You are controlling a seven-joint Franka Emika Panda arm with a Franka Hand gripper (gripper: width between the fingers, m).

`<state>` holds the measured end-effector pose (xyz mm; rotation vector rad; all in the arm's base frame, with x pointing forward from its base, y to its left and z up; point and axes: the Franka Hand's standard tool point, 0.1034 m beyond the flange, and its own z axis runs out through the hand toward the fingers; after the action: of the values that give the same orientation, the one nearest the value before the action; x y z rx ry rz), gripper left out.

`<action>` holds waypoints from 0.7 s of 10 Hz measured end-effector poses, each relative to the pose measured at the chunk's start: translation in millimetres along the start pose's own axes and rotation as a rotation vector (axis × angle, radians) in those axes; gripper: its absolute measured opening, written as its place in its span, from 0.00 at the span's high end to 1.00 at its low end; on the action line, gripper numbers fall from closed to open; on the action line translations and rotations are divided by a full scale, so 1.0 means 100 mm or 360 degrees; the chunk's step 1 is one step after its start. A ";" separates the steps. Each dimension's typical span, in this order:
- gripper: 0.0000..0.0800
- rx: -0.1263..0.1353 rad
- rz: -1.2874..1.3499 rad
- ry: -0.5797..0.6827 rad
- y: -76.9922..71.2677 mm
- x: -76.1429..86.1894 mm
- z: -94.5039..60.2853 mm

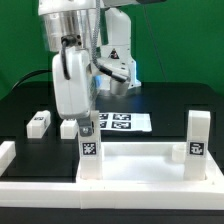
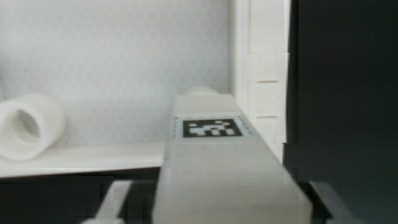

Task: Assemble desk

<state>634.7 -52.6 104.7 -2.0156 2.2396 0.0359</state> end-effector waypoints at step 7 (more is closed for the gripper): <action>0.19 0.0050 -0.1096 0.0046 -0.05 -0.09 0.00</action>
Offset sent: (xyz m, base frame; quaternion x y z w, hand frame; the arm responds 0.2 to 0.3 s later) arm 0.0032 0.0115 0.0079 0.0374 0.0204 -0.3798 0.9241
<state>640.4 -44.2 106.3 -2.6503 1.4304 -0.0942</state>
